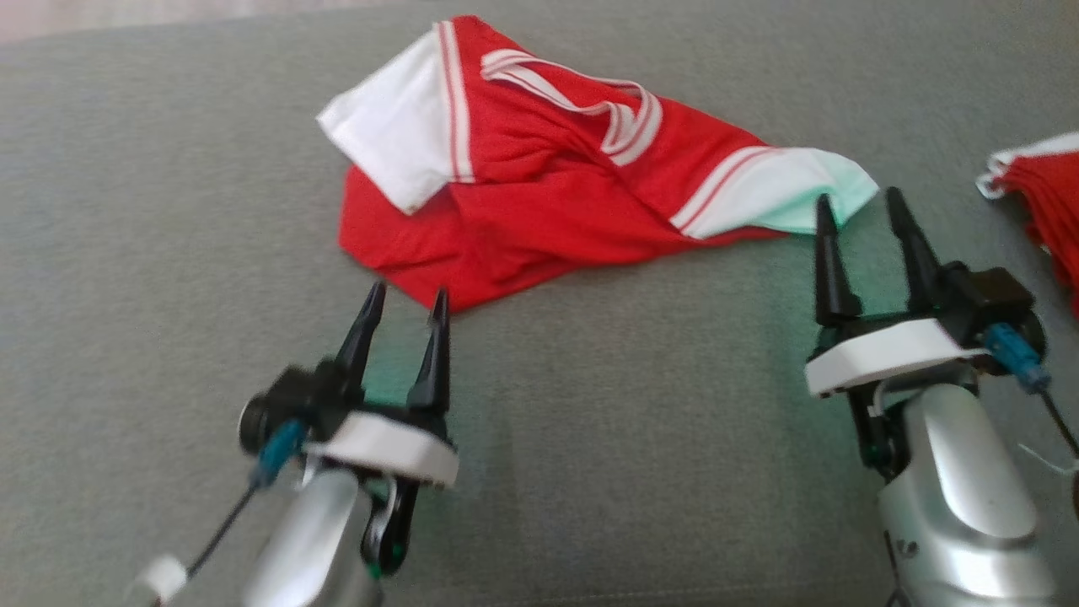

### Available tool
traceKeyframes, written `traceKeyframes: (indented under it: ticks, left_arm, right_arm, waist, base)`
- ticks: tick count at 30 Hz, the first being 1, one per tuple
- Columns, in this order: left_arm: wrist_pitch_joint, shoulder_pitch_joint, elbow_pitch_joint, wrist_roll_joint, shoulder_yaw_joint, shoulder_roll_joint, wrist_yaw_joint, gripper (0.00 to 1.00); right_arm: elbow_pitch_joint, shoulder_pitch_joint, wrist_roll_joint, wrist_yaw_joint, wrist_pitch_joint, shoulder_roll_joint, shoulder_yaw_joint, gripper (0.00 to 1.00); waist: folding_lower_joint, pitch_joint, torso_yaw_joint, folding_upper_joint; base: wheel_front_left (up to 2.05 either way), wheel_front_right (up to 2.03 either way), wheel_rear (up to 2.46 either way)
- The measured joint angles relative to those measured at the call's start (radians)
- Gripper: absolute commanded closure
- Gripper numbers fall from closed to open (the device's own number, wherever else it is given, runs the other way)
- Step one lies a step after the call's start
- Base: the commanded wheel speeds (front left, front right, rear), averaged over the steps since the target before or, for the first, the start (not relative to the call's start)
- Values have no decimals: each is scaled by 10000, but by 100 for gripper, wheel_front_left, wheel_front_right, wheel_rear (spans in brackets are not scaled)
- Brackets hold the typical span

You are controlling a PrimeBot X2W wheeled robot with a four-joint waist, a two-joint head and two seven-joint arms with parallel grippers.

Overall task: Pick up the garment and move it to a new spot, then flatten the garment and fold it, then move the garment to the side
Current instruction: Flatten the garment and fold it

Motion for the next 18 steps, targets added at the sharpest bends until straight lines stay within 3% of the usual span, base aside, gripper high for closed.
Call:
traceKeyframes:
  ticks: [6,11,17,18]
  left_arm:
    - [-2,-1372,1515,-665,-844,-29,-483,0]
    - [-2,-1781,2374,-848,-899,-35,-489,0]
    - [-58,-2095,2330,-853,-815,-13,-477,2]
    - [-58,-2106,2192,-851,-765,-15,-472,53]
  right_arm:
    - [-282,0,178,0,0,0,696,0]
    - [-418,-2,242,0,0,-2,807,0]
    - [-477,-10,330,0,0,-2,792,0]
    - [-481,-12,330,0,0,-2,786,0]
  waist:
    - [1,463,-609,0]
    - [0,838,-1080,0]
    - [-1,1207,-1380,0]
    - [0,1237,-1382,0]
  base:
    - [0,0,0]
    - [0,0,0]
    - [0,0,0]
    - [0,0,0]
